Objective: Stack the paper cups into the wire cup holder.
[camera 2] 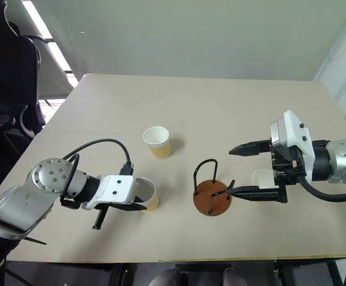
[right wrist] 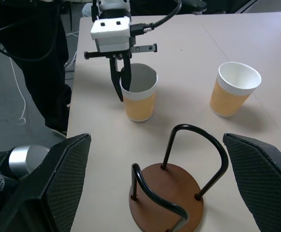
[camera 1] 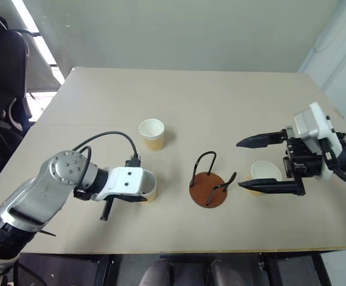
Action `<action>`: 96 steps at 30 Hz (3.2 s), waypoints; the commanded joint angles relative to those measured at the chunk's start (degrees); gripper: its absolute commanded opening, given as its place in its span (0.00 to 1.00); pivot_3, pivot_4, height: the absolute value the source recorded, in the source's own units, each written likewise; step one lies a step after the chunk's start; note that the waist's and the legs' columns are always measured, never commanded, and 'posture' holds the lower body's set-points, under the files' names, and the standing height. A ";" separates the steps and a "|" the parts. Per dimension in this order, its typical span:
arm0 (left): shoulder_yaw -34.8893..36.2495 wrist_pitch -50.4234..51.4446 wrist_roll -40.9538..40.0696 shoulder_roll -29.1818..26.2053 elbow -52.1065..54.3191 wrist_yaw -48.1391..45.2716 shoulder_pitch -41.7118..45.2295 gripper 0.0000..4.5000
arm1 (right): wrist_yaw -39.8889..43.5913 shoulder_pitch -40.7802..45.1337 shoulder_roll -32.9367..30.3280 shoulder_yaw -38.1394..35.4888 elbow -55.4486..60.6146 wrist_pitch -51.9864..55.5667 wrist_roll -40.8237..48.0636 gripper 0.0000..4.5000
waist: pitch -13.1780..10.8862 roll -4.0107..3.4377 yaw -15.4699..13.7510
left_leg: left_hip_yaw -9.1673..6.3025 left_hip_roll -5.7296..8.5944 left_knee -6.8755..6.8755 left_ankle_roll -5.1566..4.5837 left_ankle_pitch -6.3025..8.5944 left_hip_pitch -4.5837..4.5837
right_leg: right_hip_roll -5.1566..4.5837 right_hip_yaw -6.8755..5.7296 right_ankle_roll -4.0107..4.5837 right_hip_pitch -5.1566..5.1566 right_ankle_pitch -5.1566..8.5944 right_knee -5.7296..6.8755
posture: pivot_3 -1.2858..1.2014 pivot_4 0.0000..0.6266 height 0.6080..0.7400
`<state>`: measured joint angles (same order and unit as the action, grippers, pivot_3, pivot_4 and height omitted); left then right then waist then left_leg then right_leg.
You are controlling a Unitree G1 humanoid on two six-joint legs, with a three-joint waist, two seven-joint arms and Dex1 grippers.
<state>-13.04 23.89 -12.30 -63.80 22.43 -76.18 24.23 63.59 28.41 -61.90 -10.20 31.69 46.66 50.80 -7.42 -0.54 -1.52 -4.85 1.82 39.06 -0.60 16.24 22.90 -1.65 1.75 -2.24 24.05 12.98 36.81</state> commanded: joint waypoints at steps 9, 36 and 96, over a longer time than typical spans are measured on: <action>7.95 5.94 -10.59 1.31 -2.24 -3.27 14.22 0.01 | 2.20 -2.88 -1.53 -2.56 0.28 -5.43 -2.17 1.00 | 0.00 0.01 -0.08 | 0.00 0.00 0.01 0.00 0.00 0.01 | -0.01 -0.01 0.00 -0.01 0.00 0.01 | 0.52 0.24 1.00; -4.27 2.46 -11.78 16.43 -19.70 -16.32 43.94 0.01 | -2.22 -2.55 -10.10 -15.76 4.13 2.57 6.78 1.00 | -0.01 0.00 -0.14 | -0.01 -0.01 0.04 -0.13 0.02 0.13 | -0.04 -0.04 -0.12 -0.01 0.00 -0.11 | 0.52 0.24 1.00; -4.80 1.78 -16.20 31.65 -30.77 -10.58 47.71 1.00 | -8.74 -16.34 -8.98 -22.56 6.16 1.37 0.01 1.00 | 0.00 0.00 -1.21 | 0.09 0.04 0.22 -0.35 0.08 0.31 | -0.09 -0.03 -0.40 -0.04 0.01 -0.01 | 0.52 0.24 1.00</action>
<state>-21.63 22.98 -26.33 -31.21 -10.14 -87.92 72.12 55.39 12.20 -71.05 -32.06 37.25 48.51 51.44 -7.42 -0.54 -2.73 -4.74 1.86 39.28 -0.96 16.32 23.20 -1.74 1.72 -2.65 24.01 13.00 36.79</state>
